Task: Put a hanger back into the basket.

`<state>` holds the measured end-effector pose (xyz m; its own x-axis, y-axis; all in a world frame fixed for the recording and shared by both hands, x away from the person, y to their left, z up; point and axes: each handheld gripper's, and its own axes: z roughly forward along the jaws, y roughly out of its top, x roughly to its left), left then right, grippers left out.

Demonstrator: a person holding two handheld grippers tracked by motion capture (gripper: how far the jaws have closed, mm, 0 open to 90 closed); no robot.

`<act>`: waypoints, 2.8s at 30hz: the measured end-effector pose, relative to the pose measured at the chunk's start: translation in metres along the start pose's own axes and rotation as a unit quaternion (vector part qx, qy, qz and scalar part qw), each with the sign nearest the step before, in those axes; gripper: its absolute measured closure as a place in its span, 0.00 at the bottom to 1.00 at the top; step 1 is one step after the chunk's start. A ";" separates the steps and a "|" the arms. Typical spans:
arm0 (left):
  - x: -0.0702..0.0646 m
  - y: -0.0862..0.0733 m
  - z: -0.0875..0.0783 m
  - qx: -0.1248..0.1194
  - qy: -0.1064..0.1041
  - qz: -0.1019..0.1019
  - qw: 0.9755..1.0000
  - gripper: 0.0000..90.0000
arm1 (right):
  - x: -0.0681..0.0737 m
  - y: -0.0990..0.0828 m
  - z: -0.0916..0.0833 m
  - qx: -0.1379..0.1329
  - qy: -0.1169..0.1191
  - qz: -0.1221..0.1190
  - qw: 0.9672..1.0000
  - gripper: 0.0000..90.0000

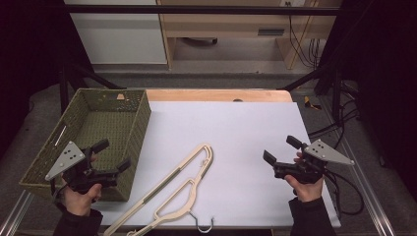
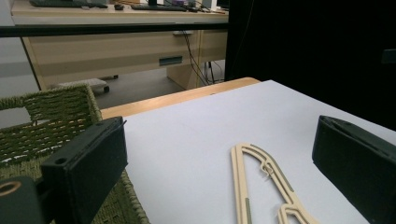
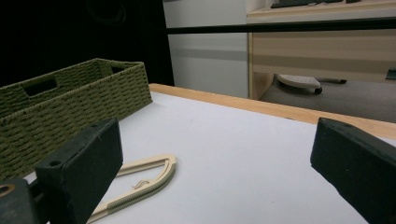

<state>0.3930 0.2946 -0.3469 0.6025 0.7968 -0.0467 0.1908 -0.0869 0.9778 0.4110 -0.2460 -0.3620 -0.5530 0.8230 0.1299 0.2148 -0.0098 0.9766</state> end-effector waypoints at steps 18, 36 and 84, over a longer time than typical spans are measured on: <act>0.004 0.000 -0.005 -0.001 0.008 0.002 1.000 0.03 | 0.055 0.003 0.017 0.045 0.039 -0.024 0.998 0.08; 0.003 0.000 -0.013 -0.005 0.014 0.001 1.000 0.03 | 0.135 -0.035 0.053 0.135 0.101 -0.035 0.985 0.19; -0.032 -0.007 0.008 0.030 -0.017 0.019 0.999 0.03 | 0.180 -0.128 0.088 0.309 0.159 -0.021 0.937 0.98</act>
<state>0.3784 0.2655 -0.3542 0.6363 0.7712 -0.0174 0.2131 -0.1540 0.9648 0.3550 -0.0463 -0.4789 -0.7623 0.6031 0.2350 0.5592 0.4308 0.7084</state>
